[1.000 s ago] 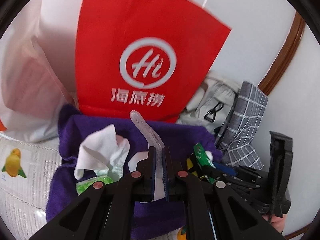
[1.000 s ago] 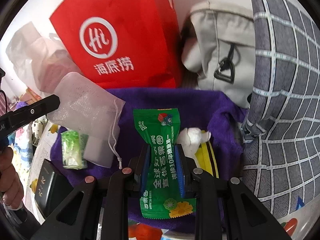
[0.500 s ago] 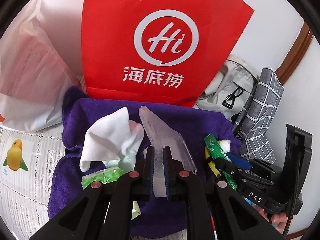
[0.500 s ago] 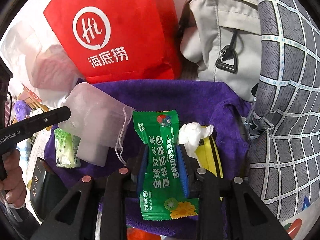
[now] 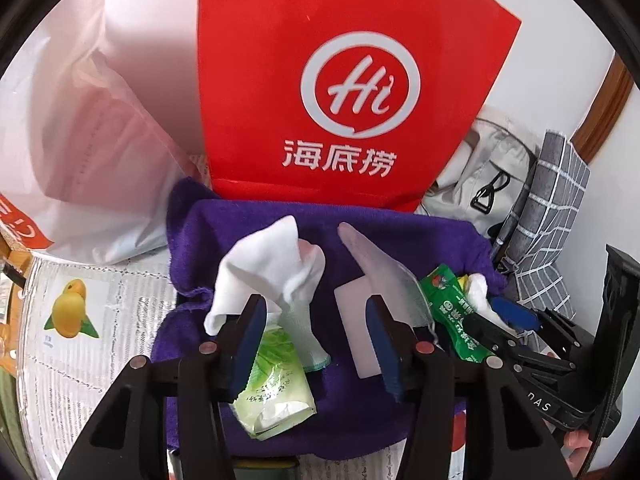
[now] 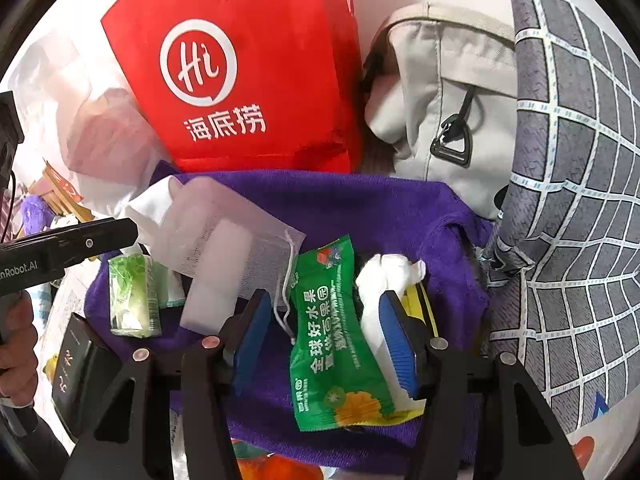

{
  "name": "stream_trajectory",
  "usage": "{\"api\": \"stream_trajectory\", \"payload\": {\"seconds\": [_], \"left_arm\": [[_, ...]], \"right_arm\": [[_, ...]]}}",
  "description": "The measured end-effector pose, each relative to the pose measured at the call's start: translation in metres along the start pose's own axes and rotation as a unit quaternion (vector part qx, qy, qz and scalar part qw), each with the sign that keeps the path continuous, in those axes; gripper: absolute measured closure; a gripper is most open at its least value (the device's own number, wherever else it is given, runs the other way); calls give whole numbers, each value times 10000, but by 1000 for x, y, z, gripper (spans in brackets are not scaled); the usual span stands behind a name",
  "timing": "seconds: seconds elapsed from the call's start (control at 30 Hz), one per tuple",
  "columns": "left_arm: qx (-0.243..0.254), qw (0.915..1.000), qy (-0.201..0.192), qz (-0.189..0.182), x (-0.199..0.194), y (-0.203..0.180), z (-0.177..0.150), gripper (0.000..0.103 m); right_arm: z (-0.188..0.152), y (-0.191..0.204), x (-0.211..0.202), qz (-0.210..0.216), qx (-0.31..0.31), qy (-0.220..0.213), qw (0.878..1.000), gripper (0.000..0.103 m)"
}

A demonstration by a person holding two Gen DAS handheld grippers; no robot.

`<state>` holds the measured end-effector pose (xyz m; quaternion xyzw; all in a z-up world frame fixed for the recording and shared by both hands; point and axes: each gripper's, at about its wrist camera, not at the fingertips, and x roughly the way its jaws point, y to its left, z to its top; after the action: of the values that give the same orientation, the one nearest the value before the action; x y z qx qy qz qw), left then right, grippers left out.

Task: Organize soft objects
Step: 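Open the left tool over the towel to release the clear bag while the right tool releases the green packet, then move the right tool to the black watch strap while the left tool reaches the white tomato-print packet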

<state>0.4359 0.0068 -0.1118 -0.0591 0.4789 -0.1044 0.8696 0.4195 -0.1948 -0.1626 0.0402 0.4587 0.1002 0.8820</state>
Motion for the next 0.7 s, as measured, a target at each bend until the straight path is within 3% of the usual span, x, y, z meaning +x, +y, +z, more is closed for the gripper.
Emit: {"api": "stream_trajectory", "payload": {"seconds": [0.23,0.37,0.53,0.6,0.7], "left_arm": [[65,9997,-240,-22,-32,0,1,49],[54,9990,-446,-14,-54,2,-1,49],[384,9959,-688,448,-83,-10,-9,46],[450,9959,-694,370,-91,-14,-19,41],[396,9977,-524,142,-99,-13,-34,41]], "right_arm": [[1,15,-45,-96,-86,-498,9987,41],[-13,24,-72,-20,-149,-499,9986,39],[-43,30,-103,-12,-142,-519,9985,39],[-59,30,-115,47,-102,-471,9988,39],[-80,29,-130,20,-100,-482,9988,39]]}}
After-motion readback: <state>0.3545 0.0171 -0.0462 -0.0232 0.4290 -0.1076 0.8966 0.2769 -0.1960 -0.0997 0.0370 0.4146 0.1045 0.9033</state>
